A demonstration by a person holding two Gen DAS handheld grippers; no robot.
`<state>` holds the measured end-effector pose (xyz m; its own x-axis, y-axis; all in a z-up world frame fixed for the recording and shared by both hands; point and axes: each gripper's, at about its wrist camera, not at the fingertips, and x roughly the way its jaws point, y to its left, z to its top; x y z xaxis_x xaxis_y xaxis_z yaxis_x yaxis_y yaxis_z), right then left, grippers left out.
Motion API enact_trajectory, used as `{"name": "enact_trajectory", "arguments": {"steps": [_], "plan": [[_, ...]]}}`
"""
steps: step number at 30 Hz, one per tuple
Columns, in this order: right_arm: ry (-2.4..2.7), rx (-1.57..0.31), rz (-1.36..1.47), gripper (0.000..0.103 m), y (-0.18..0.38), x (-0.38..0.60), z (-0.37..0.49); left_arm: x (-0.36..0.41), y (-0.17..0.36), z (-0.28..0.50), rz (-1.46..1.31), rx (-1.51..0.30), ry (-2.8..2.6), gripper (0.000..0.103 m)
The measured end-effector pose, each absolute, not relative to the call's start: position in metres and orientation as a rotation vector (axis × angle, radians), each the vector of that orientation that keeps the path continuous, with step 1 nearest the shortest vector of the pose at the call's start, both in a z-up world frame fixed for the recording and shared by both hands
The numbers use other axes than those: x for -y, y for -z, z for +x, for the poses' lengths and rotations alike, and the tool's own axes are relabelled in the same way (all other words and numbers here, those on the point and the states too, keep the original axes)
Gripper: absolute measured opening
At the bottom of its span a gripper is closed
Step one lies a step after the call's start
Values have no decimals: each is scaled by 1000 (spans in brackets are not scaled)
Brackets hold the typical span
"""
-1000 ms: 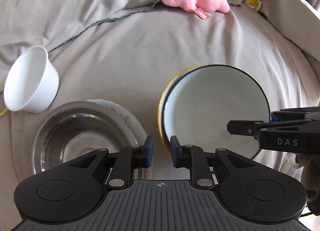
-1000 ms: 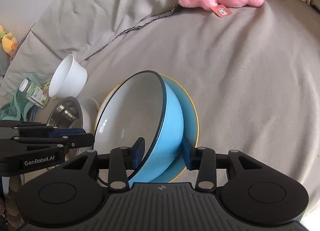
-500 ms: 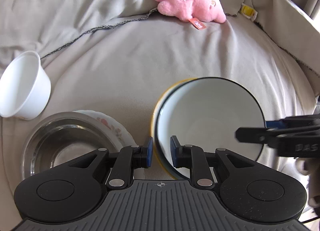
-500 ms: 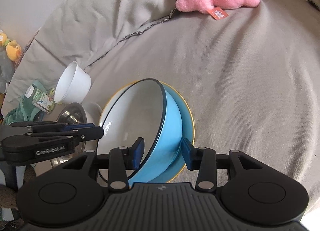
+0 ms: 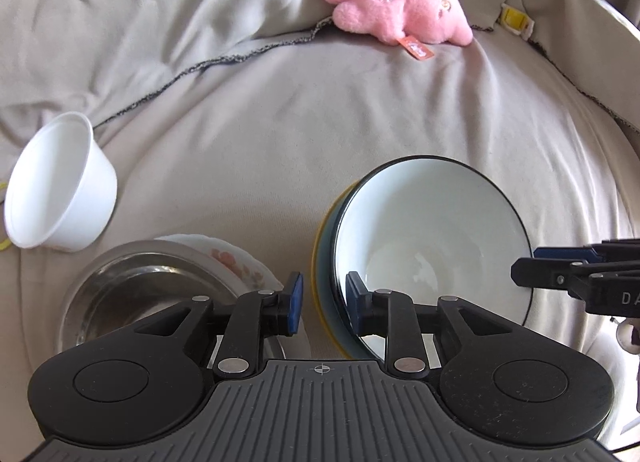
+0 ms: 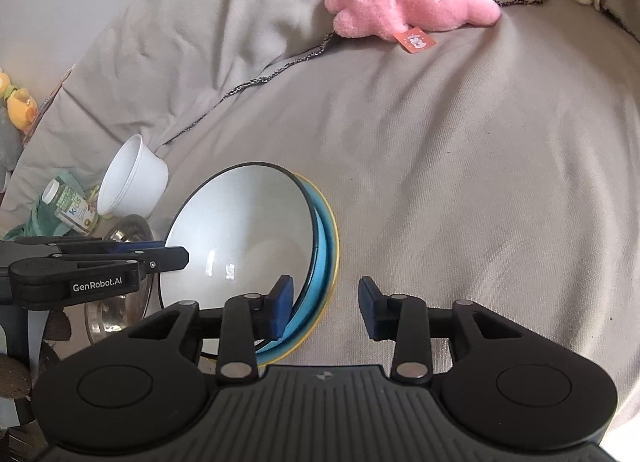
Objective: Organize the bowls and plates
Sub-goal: 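Lower the blue bowl into the yellow-rimmed bowl and open both grippers, then move both grippers to the white plastic tub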
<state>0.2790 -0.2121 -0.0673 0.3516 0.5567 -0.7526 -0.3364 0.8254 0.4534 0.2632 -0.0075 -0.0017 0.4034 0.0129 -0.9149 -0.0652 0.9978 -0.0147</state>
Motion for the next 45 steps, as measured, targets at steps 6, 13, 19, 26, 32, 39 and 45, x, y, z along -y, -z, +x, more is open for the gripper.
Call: {"name": "enact_trajectory", "arguments": {"steps": [6, 13, 19, 26, 32, 39, 45], "plan": [[-607, -1162, 346, 39, 91, 209, 289, 1, 19, 275, -142, -1219, -47, 26], [-623, -1169, 375, 39, 100, 191, 293, -1, 23, 275, -142, -1205, -25, 29], [-612, -1102, 323, 39, 85, 180, 306, -9, 29, 283, -187, -1198, -47, 30], [-593, -1098, 332, 39, 86, 183, 323, -6, 30, 295, -178, -1172, -39, 30], [-586, -1128, 339, 39, 101, 185, 320, -5, 29, 295, -190, -1178, -9, 26], [-541, -1071, 310, 39, 85, 190, 320, -22, 24, 284, -281, -1156, 8, 28], [-479, -1004, 256, 40, 67, 191, 315, -45, 10, 274, -375, -1083, 36, 29]]}}
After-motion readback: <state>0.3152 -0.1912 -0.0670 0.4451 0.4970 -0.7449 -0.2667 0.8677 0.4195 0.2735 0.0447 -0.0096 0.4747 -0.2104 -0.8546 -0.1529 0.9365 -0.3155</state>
